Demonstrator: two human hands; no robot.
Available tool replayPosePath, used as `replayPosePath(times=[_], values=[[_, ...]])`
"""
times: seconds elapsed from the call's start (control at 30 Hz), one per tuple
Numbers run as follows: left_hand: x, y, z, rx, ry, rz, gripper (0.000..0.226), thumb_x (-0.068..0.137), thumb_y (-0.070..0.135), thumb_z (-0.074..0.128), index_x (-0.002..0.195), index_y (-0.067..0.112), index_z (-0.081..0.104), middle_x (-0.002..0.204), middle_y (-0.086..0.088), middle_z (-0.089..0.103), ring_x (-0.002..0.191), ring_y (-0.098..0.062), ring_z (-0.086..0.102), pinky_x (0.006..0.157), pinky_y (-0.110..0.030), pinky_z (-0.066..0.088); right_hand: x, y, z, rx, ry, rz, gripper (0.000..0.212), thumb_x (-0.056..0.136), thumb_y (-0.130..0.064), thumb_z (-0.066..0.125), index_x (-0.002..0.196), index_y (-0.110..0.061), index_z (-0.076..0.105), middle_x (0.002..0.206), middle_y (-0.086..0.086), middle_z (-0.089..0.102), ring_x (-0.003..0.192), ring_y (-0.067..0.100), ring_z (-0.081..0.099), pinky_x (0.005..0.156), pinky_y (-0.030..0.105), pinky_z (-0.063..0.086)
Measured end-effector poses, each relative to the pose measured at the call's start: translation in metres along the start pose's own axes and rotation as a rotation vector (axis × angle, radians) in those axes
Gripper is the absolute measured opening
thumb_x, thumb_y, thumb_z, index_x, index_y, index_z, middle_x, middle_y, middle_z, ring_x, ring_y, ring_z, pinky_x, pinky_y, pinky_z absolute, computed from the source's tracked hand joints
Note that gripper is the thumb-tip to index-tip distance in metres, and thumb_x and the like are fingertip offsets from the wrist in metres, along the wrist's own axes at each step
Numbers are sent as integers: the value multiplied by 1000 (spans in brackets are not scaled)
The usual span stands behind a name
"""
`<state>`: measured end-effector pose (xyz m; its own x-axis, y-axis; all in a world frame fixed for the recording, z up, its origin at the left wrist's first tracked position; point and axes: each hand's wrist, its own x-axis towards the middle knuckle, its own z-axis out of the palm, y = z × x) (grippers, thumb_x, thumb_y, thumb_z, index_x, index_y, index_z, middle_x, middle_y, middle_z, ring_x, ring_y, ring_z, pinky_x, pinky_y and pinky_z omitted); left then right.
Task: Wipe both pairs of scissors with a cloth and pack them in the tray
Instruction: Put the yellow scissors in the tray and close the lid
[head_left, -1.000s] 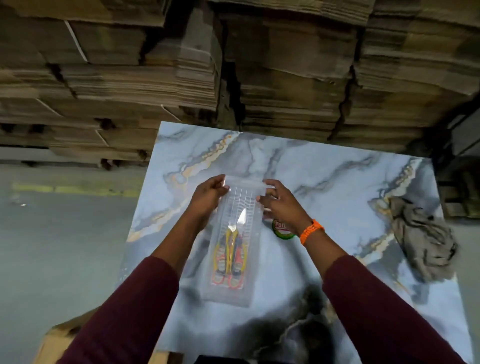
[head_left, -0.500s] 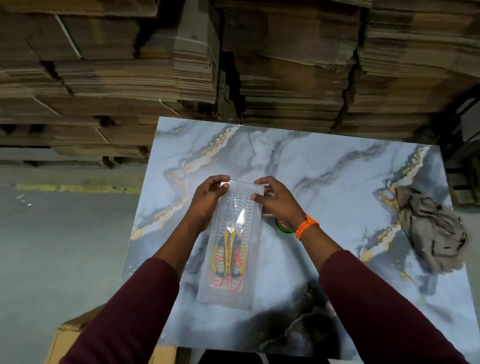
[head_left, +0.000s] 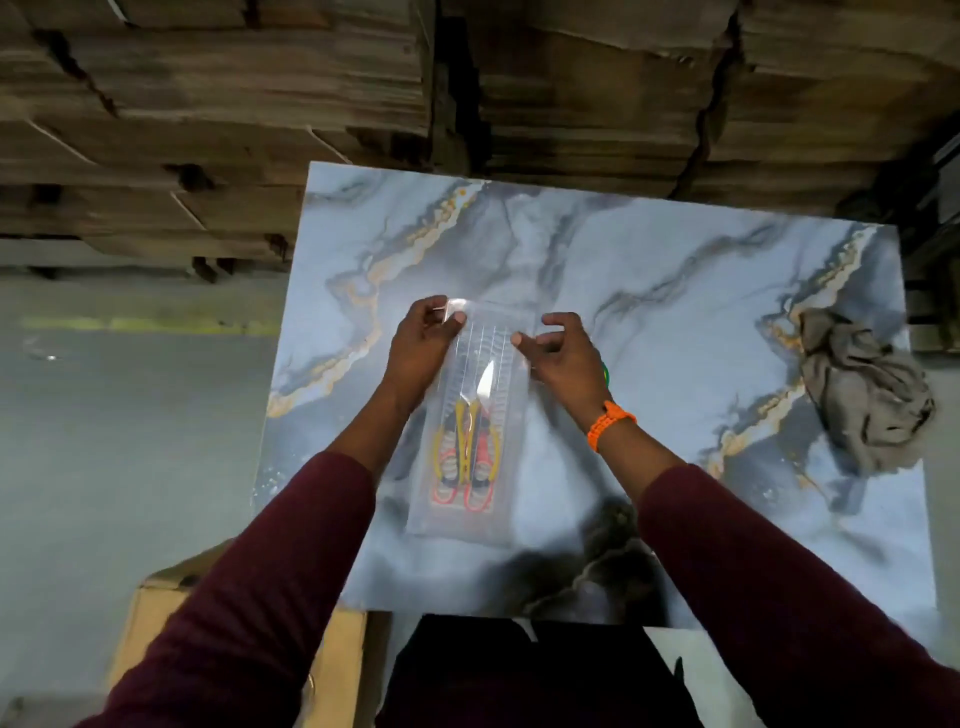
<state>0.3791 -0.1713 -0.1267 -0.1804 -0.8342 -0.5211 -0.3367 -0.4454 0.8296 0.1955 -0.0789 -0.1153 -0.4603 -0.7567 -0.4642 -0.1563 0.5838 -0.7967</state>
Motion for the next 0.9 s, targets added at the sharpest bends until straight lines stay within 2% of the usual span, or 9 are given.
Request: replayPosePath(times=[0.03,0.1,0.2,0.27,0.4,0.57,0.7,0.77,0.9], values=[[-11,-5,-7,60,51,-25,47,89,44,73,128,20,62,117,1,68,108,-16,66,96,-32,51,-14,7,0,14,12,64,49,77,-50,85,108,-21,60,92,3,69,78,20,70,70,37,60],[-48,-23,-25,153,72,-78,43,86,49,76,117,20,67,108,0,71,97,-17,69,90,-34,54,-50,29,0,99,-125,211,41,76,-41,89,92,-16,61,81,11,66,61,19,64,55,31,55],[-114,-62,-51,173,-95,-245,34,80,48,81,89,18,68,93,-8,74,81,-23,70,79,-42,60,-118,56,4,142,-404,398,29,82,-19,86,81,-12,58,74,17,62,60,18,65,56,27,56],[-144,-83,-61,164,-185,-277,30,81,37,84,84,16,64,83,-6,64,76,-20,63,68,-35,59,-147,68,12,139,-459,382,32,83,-14,85,76,-12,54,65,8,65,69,22,70,65,31,60],[-161,-94,-61,-93,-127,-304,15,88,10,79,87,11,64,75,-3,51,75,-17,55,60,-23,57,-159,80,26,242,-424,356,33,81,-6,85,84,-15,53,64,-1,70,72,24,72,79,45,63],[-163,-98,-58,-286,-139,-326,15,88,2,75,90,10,63,66,3,52,70,-16,53,57,-25,58,-166,83,30,238,-378,231,35,83,2,81,85,-13,50,57,-7,61,55,15,61,61,34,59],[-169,-95,-57,-256,-141,-277,16,90,2,73,88,11,60,69,0,51,65,-14,53,55,-24,55,-168,80,27,135,-340,118,42,81,-12,87,90,-3,48,62,2,55,56,16,57,55,32,54],[-168,-93,-60,-214,-147,-220,16,93,5,71,87,12,59,72,1,54,66,-10,57,59,-24,53,-166,77,28,96,-325,86,46,78,-20,90,97,-3,51,69,3,56,61,14,57,56,34,55],[-133,-79,-91,-237,-49,-106,10,94,9,71,91,15,63,86,-3,58,81,-17,58,64,-28,55,-134,43,56,114,-367,9,44,83,-13,85,104,2,50,71,8,59,60,16,61,61,38,57]])
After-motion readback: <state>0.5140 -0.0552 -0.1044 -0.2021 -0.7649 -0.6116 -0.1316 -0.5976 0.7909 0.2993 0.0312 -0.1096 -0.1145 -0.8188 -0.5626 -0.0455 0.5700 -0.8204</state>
